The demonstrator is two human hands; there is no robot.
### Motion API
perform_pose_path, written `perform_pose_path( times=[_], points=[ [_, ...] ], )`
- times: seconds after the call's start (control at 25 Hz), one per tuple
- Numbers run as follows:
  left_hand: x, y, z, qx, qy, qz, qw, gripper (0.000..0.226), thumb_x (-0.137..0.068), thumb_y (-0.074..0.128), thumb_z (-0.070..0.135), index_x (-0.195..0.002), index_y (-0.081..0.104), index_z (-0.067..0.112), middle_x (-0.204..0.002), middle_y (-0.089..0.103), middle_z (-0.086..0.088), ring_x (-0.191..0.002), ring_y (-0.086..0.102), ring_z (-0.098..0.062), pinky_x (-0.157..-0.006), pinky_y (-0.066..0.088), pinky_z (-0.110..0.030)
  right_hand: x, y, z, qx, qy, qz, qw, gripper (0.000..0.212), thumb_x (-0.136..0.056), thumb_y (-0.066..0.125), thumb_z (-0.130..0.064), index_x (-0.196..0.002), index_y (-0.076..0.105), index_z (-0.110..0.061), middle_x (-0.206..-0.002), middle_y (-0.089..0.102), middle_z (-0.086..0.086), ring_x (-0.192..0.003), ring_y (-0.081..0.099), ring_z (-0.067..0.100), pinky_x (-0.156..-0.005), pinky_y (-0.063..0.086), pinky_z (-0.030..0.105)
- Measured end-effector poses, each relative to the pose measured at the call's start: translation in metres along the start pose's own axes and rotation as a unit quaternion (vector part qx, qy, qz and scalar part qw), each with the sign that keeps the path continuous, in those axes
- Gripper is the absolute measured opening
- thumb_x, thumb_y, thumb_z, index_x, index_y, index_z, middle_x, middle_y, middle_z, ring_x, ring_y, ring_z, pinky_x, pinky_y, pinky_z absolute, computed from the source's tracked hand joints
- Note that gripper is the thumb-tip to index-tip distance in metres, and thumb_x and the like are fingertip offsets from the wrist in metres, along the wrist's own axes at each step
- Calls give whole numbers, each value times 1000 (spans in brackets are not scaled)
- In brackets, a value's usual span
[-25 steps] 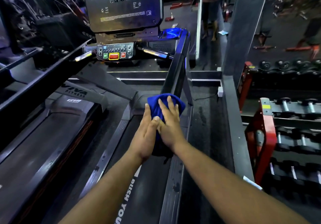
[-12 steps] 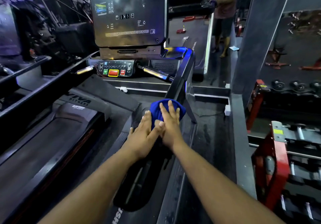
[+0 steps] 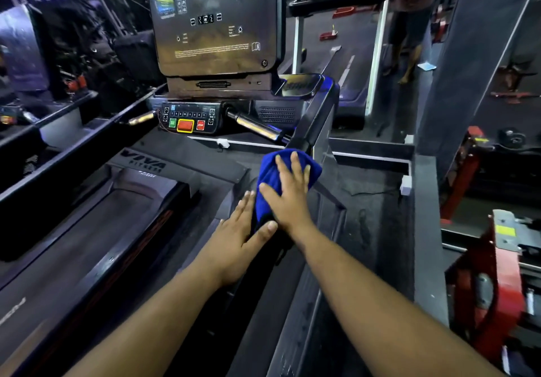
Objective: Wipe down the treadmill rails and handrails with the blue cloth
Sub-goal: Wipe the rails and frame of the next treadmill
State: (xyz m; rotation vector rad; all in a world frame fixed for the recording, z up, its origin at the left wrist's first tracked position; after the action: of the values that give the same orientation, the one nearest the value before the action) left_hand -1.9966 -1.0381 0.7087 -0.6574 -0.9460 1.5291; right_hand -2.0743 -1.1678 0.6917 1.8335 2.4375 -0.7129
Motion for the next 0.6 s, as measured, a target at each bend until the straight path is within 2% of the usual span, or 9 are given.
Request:
perform_pose_path(
  times=[0.08, 0.16, 0.28, 0.4, 0.48, 0.6],
  points=[
    [-1, 3, 0, -33, -1, -12, 999, 96, -77, 18, 84, -158, -3, 35, -164, -8, 18, -148, -10, 5, -123, 3, -41, -57, -16, 18, 29, 29, 9, 999, 78, -87, 59, -43, -155, 27, -20, -166, 2, 10, -152, -6, 33, -120, -8, 36],
    [1, 4, 0, -45, -5, -14, 999, 94, -78, 17, 84, -157, -4, 37, -164, -9, 18, -149, -10, 4, -124, 2, -41, -92, -34, 31, 55, 75, 21, 995, 73, -93, 60, -34, -155, 25, -18, -166, 2, 13, -153, -3, 32, -122, -7, 39],
    [2, 2, 0, -44, -12, -13, 999, 96, -77, 17, 84, -158, -3, 36, -165, -9, 17, -149, -9, 3, -125, 2, -42, -51, -23, 21, 2, 88, 48, 995, 65, -94, 48, -29, -155, 27, -18, -166, 4, 10, -153, -4, 30, -122, -8, 35],
    [-1, 3, -1, -32, -11, -13, 999, 97, -77, 20, 84, -158, -1, 34, -165, -7, 14, -148, -8, 4, -125, 3, -41, 34, 7, 5, -83, 6, 33, 996, 72, -86, 38, -45, -153, 22, -25, -165, 0, 1, -150, -11, 17, -120, -10, 29],
    [0, 3, -2, -29, -11, -15, 999, 97, -77, 21, 84, -158, 0, 35, -165, -7, 14, -149, -8, 4, -125, 2, -40, 24, 1, 15, -105, -24, 43, 993, 76, -85, 38, -51, -153, 16, -26, -164, -2, 2, -149, -11, 16, -121, -9, 32],
    [0, 3, -2, -30, -19, -18, 999, 95, -77, 19, 84, -157, 1, 37, -165, -6, 18, -148, -6, 6, -124, 0, -36, -39, -18, 56, -148, 74, 86, 982, 77, -87, 44, -42, -155, 21, -12, -165, 8, 12, -153, 3, 24, -124, -2, 36]
  ],
)
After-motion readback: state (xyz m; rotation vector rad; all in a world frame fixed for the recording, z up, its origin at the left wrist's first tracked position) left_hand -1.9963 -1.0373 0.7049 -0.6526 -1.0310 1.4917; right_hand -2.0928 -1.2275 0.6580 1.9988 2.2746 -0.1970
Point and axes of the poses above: each hand's wrist, its own x-axis away from the middle knuckle, its own y-axis out of the palm, z = x × y, the point moved 9 cm from there along -x, towards the middle knuckle
